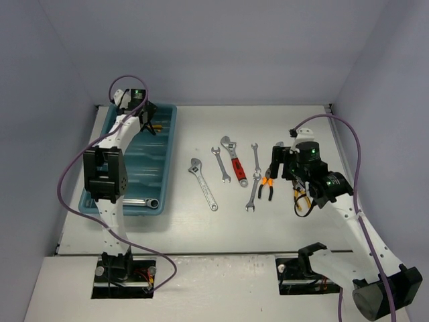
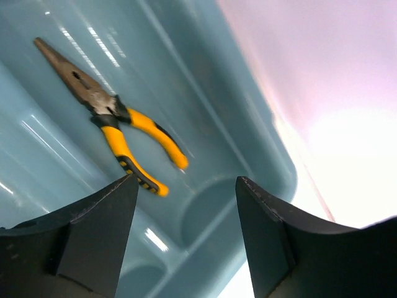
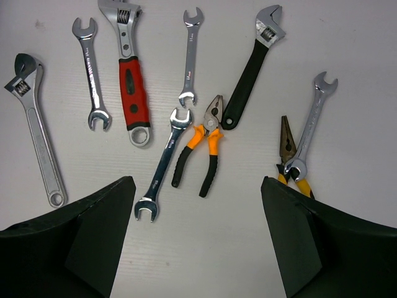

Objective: Sort the tools into containers

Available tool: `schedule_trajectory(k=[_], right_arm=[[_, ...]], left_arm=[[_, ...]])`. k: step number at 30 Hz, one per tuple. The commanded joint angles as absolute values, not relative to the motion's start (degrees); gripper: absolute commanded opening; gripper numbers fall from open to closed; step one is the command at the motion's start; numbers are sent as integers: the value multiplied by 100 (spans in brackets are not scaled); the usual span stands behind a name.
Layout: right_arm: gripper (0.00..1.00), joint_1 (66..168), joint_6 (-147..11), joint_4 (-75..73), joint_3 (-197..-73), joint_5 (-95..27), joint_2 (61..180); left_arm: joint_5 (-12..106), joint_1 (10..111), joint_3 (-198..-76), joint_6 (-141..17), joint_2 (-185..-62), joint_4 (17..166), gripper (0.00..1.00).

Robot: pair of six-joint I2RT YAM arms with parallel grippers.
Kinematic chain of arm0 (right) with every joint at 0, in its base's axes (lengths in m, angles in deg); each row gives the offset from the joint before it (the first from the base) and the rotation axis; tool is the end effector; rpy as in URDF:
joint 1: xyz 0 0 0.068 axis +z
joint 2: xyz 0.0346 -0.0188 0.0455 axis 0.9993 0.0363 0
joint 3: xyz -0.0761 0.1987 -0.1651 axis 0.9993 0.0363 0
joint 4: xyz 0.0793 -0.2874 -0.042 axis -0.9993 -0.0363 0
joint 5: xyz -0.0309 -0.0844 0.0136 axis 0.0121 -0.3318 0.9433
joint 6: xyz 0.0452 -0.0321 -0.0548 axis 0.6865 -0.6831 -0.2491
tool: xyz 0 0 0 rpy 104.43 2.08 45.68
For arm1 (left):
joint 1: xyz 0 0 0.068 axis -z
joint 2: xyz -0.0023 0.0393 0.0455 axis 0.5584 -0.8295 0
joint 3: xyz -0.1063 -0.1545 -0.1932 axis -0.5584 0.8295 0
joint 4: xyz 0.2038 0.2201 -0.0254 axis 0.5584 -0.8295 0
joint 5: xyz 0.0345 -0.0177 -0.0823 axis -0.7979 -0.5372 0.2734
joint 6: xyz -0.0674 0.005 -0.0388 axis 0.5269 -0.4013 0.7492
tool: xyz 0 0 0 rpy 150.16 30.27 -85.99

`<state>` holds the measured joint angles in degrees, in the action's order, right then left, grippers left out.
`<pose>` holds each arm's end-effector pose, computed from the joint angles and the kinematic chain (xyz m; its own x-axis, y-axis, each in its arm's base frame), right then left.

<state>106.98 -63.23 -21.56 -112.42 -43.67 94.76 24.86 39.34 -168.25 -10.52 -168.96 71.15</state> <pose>0.2754 0.0922 0.3202 -0.4245 0.0644 -0.9031 -0.2114 0.9628 0.1681 0.5579 -0.0366 0.2272 -0.1645 -0.8561 -0.4900 -0.5630 0.4894 -0.6660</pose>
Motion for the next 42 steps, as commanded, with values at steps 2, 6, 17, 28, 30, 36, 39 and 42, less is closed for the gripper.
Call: schedule_trajectory(k=[2,6,17,28,30,36,39,42], right_arm=[[80,10593,-6253,-1972,-11592,-4904,9642],[79,10530,-6240,-1968,-11638,-4892,9796],[77,9687,-5997,-1964,-11689,-4671,9762],[77,9403,-5515,-2205,-11495,-5365,9460],[77,9398,-5523,-2218,-11427,-5353,9412],[77,9387,-5494,-2245,-11348,-5367,9314],[77,9387,-5488,-2245,-11330,-5370,9314],[77,9389,-5479,-2245,-11302,-5370,9306]], left_arm=[[3274,4409,-16882,-1950,-15676,7218,61],[3639,5341,-16655,-3173,-15280,7109,61],[3884,8392,-16362,-4533,-15699,6807,60],[3627,9358,-17424,-4520,-17276,6321,51],[3510,9362,-17403,-4477,-17399,6307,49],[3451,9363,-17474,-4380,-17725,6260,44],[3451,9363,-17545,-4265,-17893,6281,42],[3479,9363,-17613,-4169,-17999,6307,40]])
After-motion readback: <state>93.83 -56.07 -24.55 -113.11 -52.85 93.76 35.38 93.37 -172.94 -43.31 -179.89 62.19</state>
